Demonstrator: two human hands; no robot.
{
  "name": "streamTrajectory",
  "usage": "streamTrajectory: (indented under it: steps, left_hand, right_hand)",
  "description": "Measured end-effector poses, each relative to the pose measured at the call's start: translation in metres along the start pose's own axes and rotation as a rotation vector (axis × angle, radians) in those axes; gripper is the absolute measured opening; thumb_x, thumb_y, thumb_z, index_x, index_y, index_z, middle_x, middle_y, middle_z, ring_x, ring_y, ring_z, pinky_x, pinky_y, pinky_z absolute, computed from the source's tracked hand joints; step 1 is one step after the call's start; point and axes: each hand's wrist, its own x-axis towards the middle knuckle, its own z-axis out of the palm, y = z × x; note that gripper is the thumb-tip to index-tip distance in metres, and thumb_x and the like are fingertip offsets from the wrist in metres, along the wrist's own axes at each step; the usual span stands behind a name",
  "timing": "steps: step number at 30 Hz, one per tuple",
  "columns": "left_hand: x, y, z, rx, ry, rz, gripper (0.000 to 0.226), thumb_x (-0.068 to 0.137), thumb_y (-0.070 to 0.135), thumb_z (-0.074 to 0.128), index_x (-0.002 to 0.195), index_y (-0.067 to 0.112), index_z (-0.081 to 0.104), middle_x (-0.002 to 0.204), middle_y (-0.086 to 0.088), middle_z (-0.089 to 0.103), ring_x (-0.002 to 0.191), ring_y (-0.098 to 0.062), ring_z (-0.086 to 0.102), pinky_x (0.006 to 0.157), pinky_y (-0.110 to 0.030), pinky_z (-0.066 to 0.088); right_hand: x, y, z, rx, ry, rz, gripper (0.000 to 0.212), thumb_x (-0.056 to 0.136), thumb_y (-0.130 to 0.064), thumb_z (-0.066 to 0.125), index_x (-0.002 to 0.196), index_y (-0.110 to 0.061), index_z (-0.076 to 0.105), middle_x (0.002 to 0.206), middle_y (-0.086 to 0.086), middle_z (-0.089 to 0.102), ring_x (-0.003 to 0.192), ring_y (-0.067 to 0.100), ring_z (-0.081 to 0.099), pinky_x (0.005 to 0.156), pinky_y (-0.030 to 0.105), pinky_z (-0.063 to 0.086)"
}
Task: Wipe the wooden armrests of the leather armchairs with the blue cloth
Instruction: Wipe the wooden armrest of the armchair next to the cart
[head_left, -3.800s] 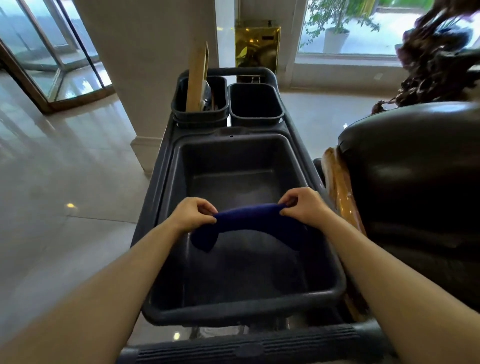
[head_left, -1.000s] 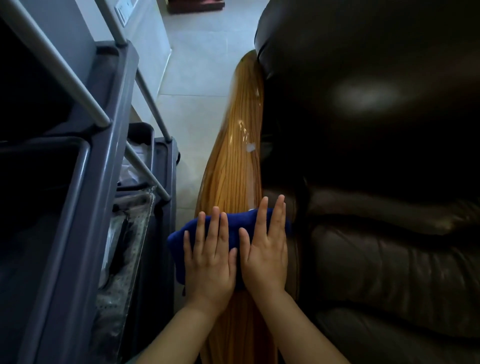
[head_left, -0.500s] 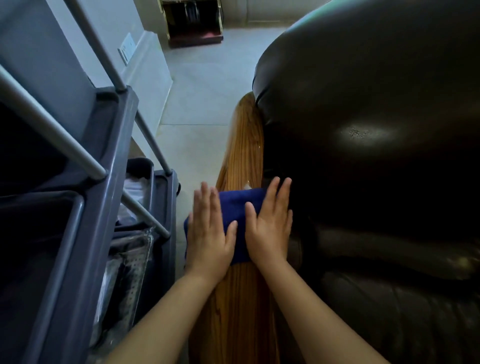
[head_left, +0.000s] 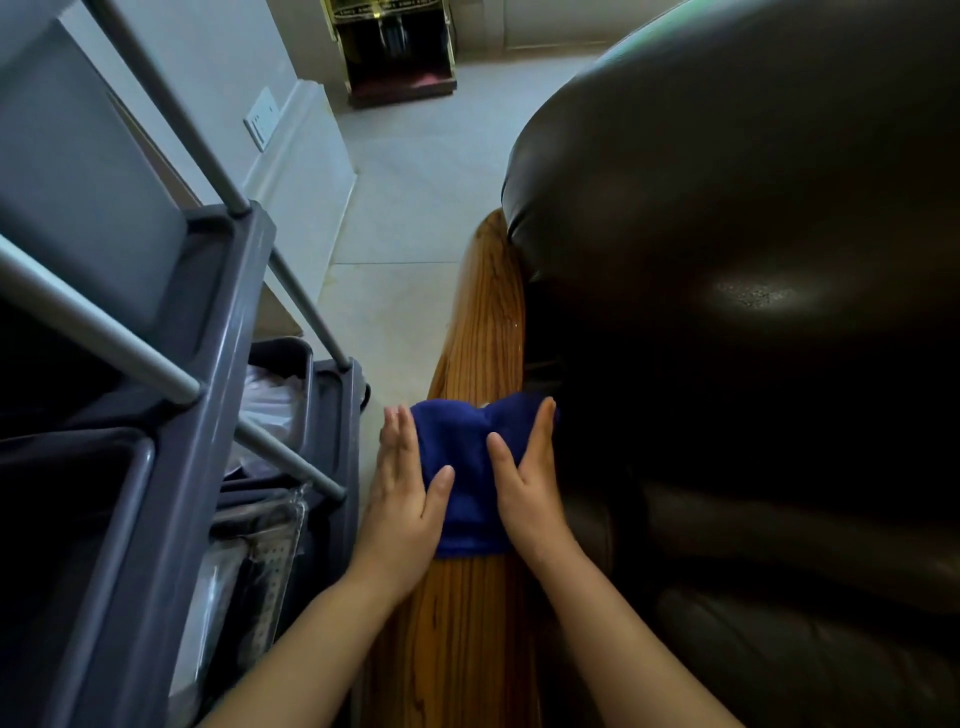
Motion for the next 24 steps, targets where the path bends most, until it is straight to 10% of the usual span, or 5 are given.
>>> streamTrajectory:
  steps: [19, 24]
  left_hand:
    - [0.045, 0.005, -0.002, 0.02, -0.038, 0.143, 0.069, 0.095, 0.025, 0.038, 0.132, 0.034, -0.02, 0.146, 0.015, -0.022, 0.138, -0.002, -0.018, 0.1, -0.001, -0.014]
    - [0.06, 0.01, 0.0, -0.036, -0.038, 0.1, 0.067, 0.096, 0.026, 0.036, 0.133, 0.03, -0.02, 0.145, 0.015, -0.022, 0.137, -0.002, -0.015, 0.109, -0.017, -0.008]
  right_hand:
    - [0.055, -0.014, 0.007, -0.043, 0.194, 0.065, 0.101, 0.07, -0.053, 0.069, 0.146, -0.026, 0.009, 0.156, -0.001, 0.019, 0.139, 0.018, 0.024, 0.104, 0.025, 0.023]
    - [0.076, -0.022, 0.008, -0.028, 0.258, 0.094, 0.099, 0.067, -0.052, 0.071, 0.145, -0.024, 0.017, 0.152, 0.001, 0.03, 0.135, 0.021, 0.034, 0.098, 0.023, 0.028]
